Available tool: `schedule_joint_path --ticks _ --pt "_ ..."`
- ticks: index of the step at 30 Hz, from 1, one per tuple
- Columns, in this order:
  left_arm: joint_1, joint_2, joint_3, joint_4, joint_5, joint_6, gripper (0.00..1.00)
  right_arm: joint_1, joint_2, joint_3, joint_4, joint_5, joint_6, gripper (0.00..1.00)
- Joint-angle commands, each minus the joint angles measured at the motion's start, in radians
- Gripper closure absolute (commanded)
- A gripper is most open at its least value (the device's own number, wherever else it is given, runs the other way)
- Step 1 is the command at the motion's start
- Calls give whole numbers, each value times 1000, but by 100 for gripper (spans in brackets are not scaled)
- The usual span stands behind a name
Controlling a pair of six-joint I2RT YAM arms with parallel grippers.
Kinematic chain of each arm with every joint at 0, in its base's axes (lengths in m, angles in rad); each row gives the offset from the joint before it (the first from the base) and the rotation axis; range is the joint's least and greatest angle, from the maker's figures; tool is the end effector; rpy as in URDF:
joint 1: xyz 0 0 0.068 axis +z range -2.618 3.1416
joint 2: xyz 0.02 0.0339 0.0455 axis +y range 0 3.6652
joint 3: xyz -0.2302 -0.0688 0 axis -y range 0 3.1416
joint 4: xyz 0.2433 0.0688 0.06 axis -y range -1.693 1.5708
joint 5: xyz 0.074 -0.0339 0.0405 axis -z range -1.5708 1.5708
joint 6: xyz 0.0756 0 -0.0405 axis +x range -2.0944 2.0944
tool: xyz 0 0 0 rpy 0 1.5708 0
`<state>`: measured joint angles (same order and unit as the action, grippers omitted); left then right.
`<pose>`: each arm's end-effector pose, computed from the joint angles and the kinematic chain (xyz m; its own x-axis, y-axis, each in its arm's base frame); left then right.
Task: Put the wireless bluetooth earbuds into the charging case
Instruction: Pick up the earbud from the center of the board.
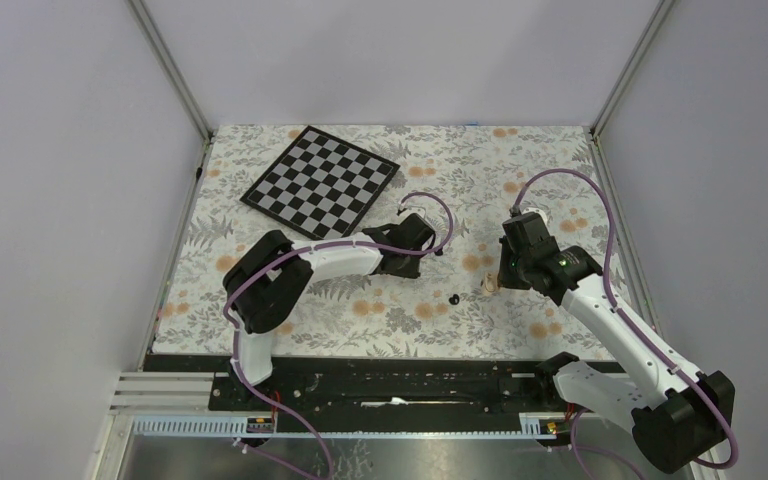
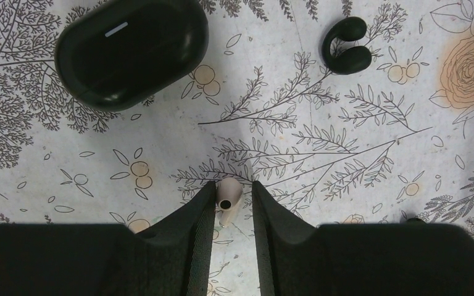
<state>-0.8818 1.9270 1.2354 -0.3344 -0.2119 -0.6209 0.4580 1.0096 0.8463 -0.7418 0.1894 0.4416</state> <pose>0.2682 -0.3006 0.0938 -0.8409 0.1264 -0.5262 0.2411 0.9580 -0.1552 0.2205 0.0928 0.2114 -0.7788 0.0841 -0.6216 0.0032 0.9915 0.1301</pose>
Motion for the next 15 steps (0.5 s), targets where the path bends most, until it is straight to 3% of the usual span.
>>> schedule_joint_path --ticks 1,15 --pt "6 58 -14 -43 14 14 69 -2 -13 1 13 4 -1 100" --pt "10 11 11 -62 -3 29 88 -2 -15 4 15 7 0 100"
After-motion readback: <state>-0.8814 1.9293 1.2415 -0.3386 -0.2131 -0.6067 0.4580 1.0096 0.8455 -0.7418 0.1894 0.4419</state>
